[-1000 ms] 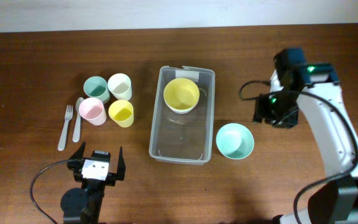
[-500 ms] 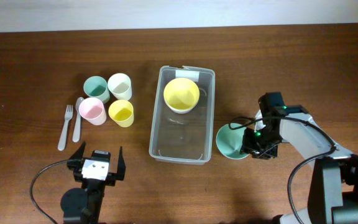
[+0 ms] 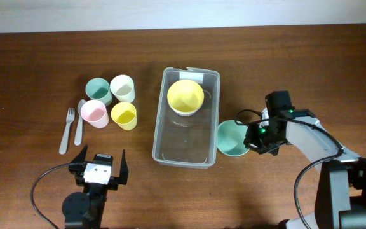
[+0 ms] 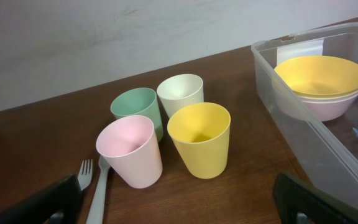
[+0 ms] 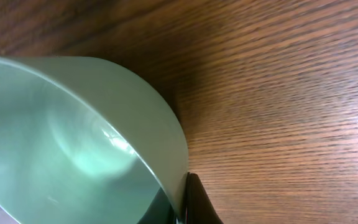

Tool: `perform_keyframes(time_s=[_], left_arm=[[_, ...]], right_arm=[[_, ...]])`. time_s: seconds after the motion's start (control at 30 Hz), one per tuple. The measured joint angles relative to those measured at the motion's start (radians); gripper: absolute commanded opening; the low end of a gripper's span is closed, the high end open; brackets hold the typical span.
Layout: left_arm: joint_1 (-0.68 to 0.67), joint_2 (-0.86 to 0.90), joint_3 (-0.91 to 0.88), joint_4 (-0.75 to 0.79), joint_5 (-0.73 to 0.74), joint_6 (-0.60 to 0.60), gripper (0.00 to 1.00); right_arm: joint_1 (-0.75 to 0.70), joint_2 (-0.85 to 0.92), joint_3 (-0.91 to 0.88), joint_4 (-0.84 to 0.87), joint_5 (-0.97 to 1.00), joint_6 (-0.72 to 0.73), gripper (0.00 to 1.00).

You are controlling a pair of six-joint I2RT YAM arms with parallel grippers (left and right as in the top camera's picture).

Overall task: Pack container
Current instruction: 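Move the right gripper to the green bowl and grasp its rim, then carry the green bowl and stack it onto the yellow bowl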

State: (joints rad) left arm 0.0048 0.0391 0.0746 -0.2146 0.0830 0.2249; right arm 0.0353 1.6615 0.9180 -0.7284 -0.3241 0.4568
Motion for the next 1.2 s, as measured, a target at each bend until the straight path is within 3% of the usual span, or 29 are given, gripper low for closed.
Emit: perform_keyframes(time_s=[0.23,0.47,0.63,0.73,0.87,1.0,1.2], left_arm=[[0.000,0.000,0.000,0.000,0.000,0.000,1.00],[0.000,0.000,0.000,0.000,0.000,0.000,1.00],[0.000,0.000,0.000,0.000,0.000,0.000,1.00],[0.000,0.000,0.000,0.000,0.000,0.000,1.00],[0.000,0.000,0.000,0.000,0.000,0.000,1.00],[0.000,-0.001,0.000,-0.001,0.000,0.000,1.00],[0.000,0.000,0.000,0.000,0.000,0.000,1.00]], right_arm=[[-0.111,-0.035,-0.002,0.069,-0.143,0.003,0.04],[-0.274,-0.349,0.025,0.116,-0.356,-0.021,0.04],[-0.227,-0.504,0.084,0.274,-0.518,-0.010,0.04],[-0.126,-0.528,0.093,0.333,-0.539,0.062,0.04],[0.032,-0.477,0.094,0.363,-0.480,0.129,0.04],[0.182,-0.307,0.128,0.363,-0.335,0.165,0.04],[0.261,0.042,0.390,0.165,-0.180,0.141,0.04]])
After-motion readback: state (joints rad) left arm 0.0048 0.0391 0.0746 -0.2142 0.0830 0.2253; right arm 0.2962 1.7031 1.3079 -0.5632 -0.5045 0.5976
